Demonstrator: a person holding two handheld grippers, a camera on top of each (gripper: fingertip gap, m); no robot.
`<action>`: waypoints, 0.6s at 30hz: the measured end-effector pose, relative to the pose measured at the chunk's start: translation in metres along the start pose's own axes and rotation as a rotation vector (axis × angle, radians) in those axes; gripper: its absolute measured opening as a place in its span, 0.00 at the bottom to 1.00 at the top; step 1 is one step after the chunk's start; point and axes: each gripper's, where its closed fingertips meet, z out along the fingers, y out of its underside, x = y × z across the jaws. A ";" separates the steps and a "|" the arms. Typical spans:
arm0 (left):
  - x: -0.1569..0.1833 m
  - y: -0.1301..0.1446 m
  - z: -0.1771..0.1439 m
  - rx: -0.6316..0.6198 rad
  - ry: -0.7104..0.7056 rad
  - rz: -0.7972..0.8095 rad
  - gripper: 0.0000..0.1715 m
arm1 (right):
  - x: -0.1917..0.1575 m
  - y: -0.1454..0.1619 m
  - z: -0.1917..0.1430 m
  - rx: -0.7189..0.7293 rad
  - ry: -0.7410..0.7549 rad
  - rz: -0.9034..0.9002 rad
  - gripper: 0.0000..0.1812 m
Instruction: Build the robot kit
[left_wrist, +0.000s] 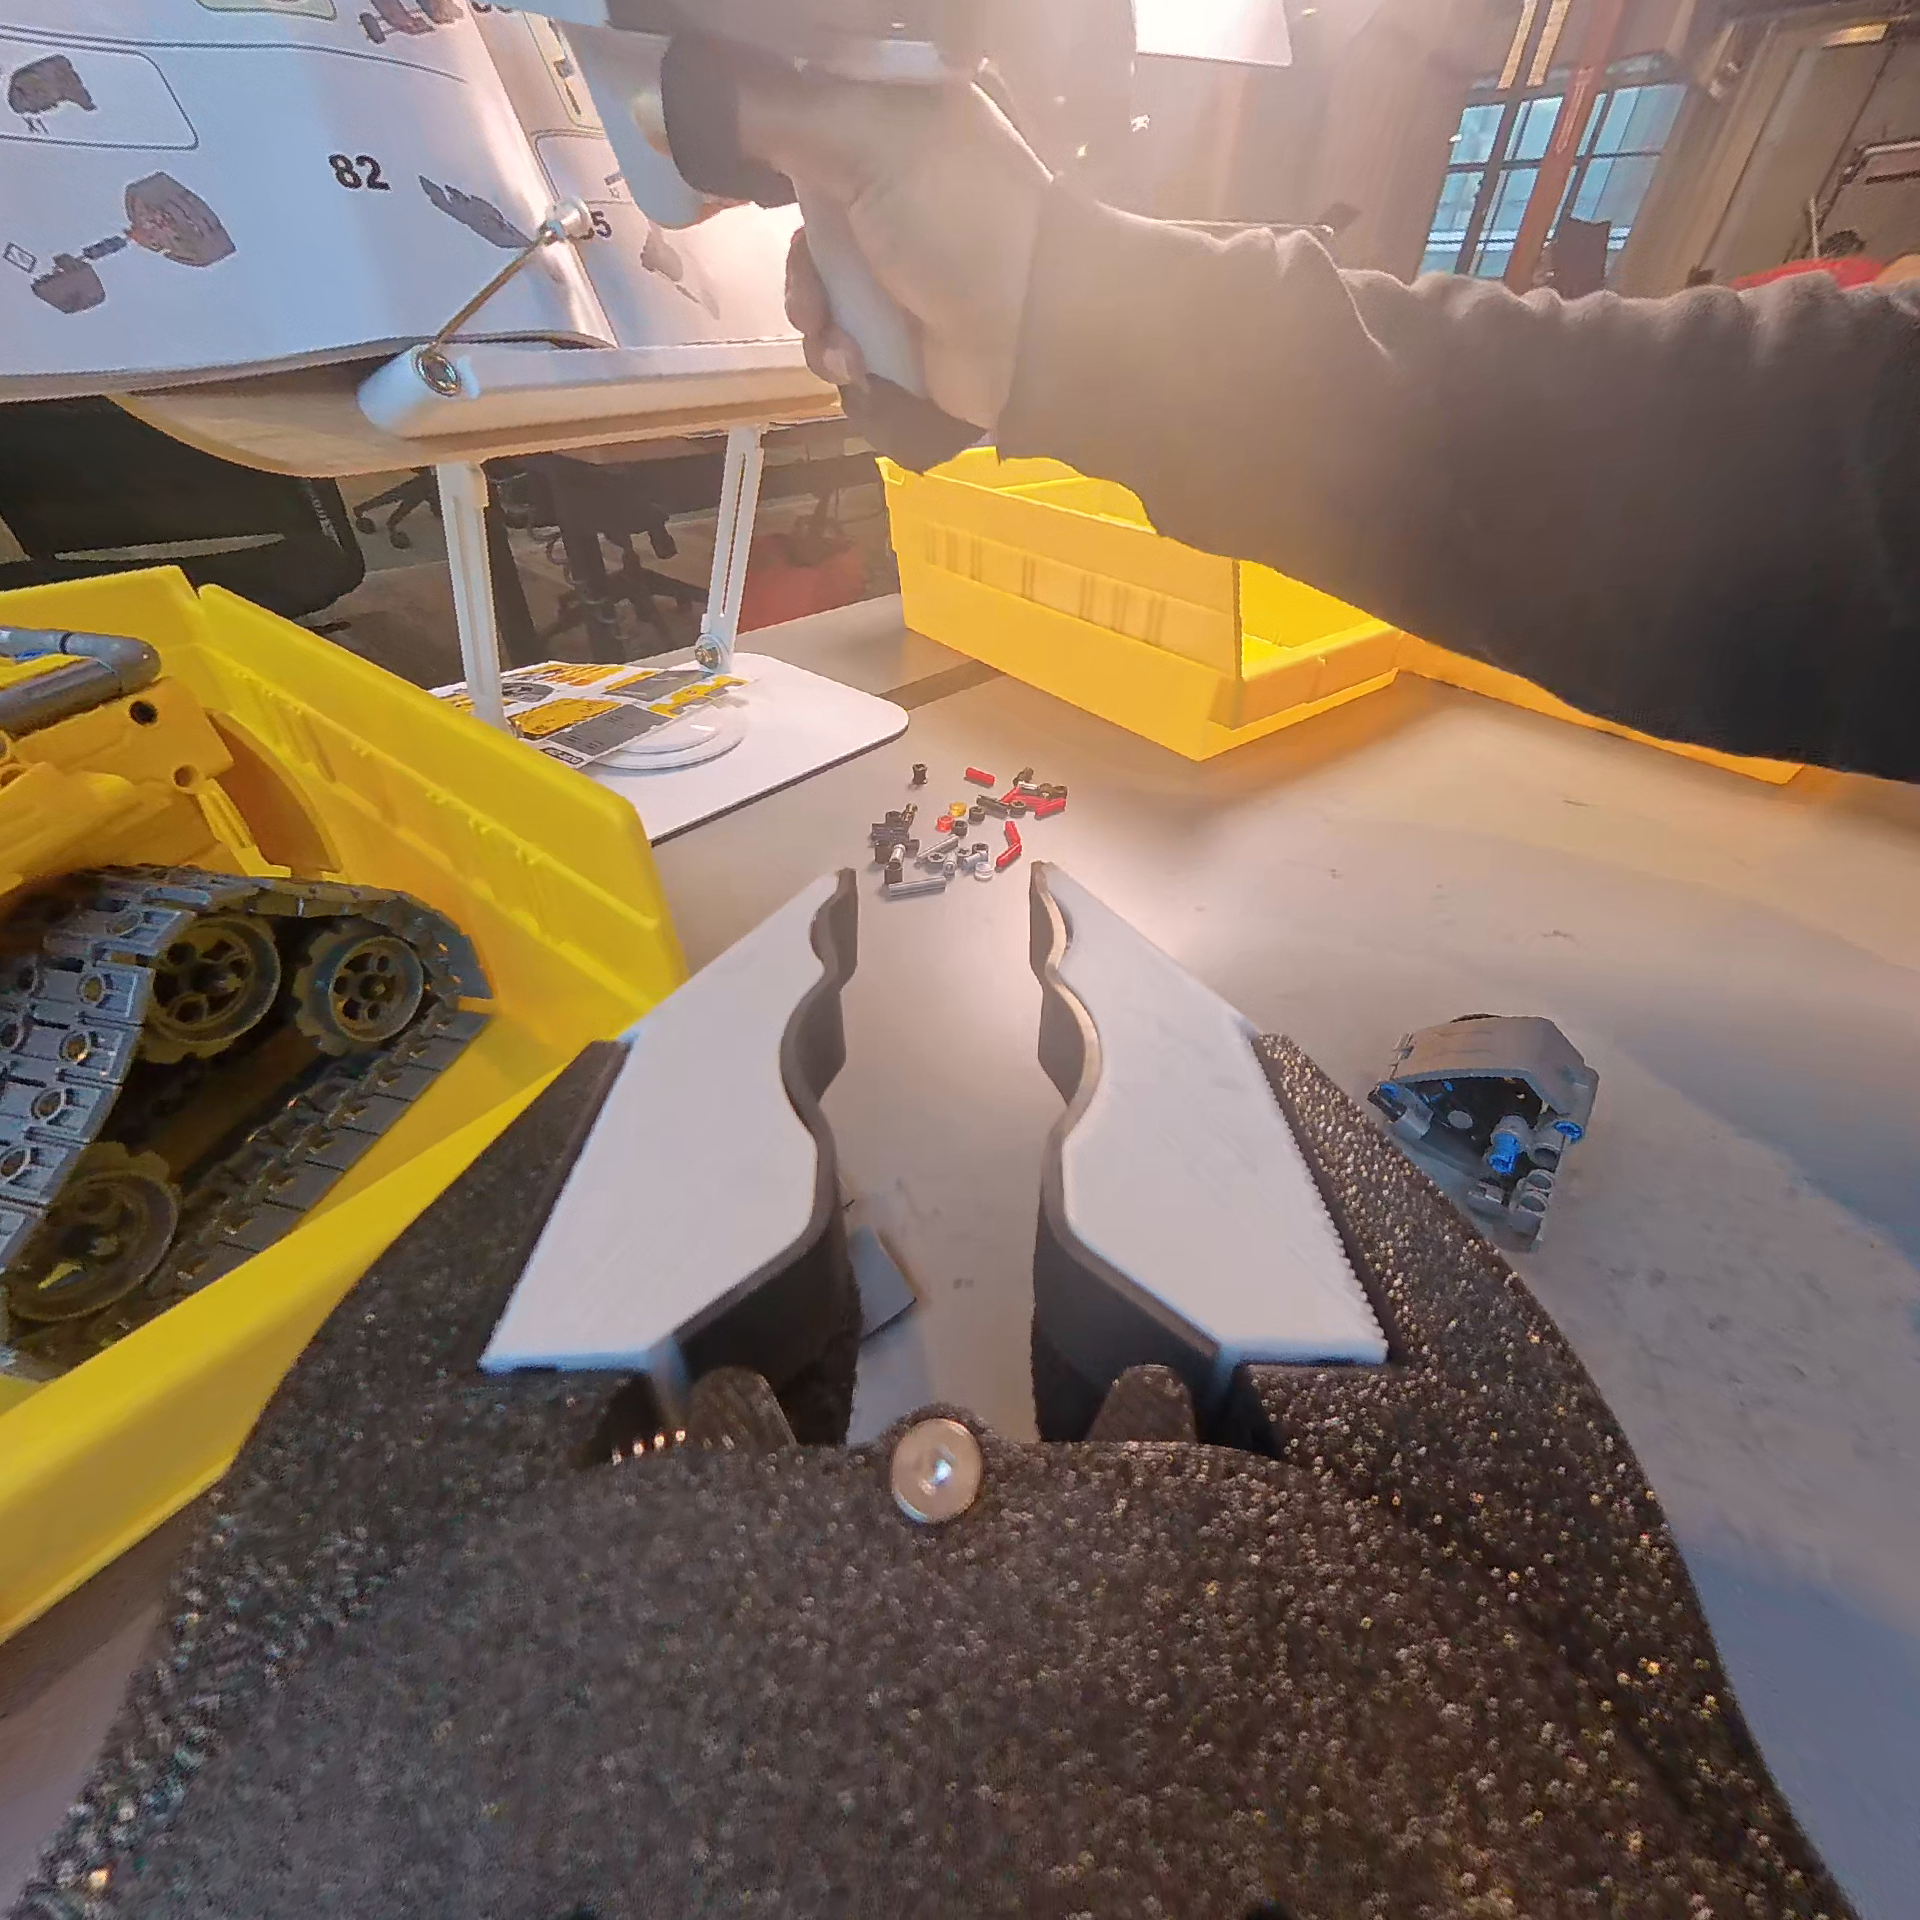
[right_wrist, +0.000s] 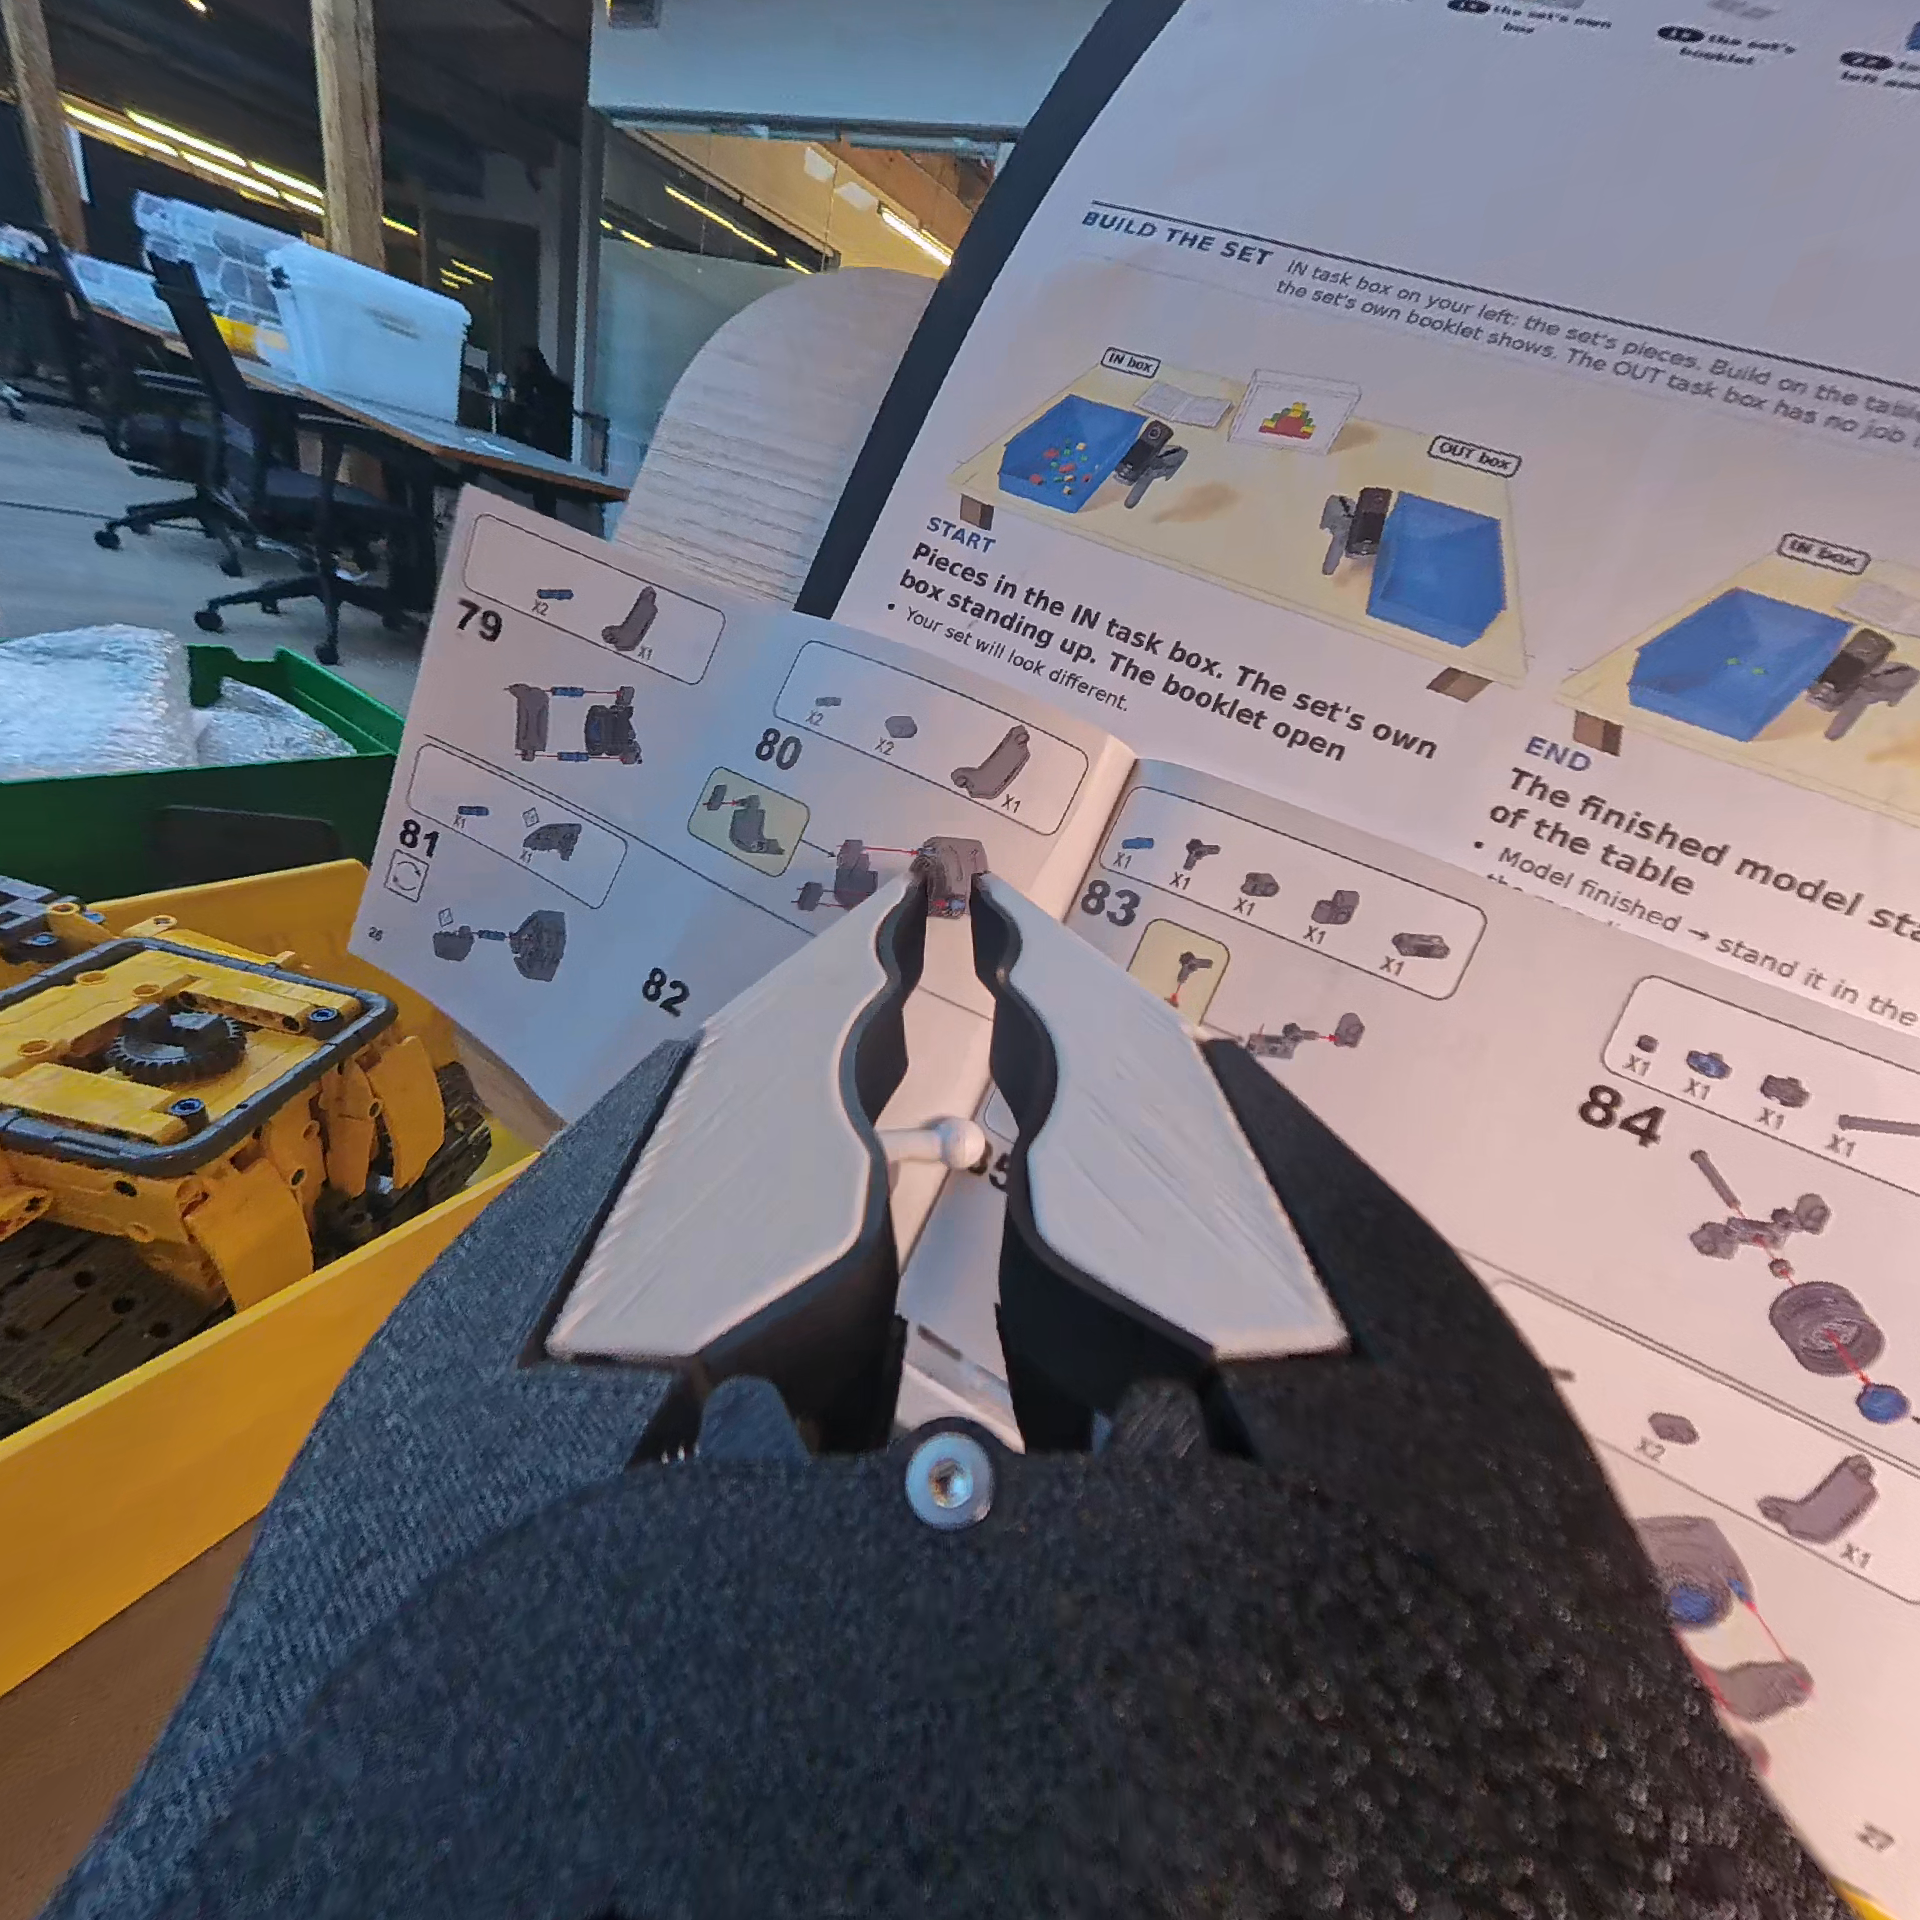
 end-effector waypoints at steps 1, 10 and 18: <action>0.000 0.000 0.000 0.000 0.000 -0.001 0.19 | -0.003 0.001 -0.004 0.007 -0.006 0.007 0.04; 0.002 0.002 0.002 -0.013 0.006 0.004 0.19 | -0.054 0.037 -0.013 -0.007 -0.058 -0.042 0.07; 0.000 0.002 0.002 -0.012 0.005 -0.008 0.19 | -0.055 0.042 -0.009 0.000 -0.043 0.011 0.07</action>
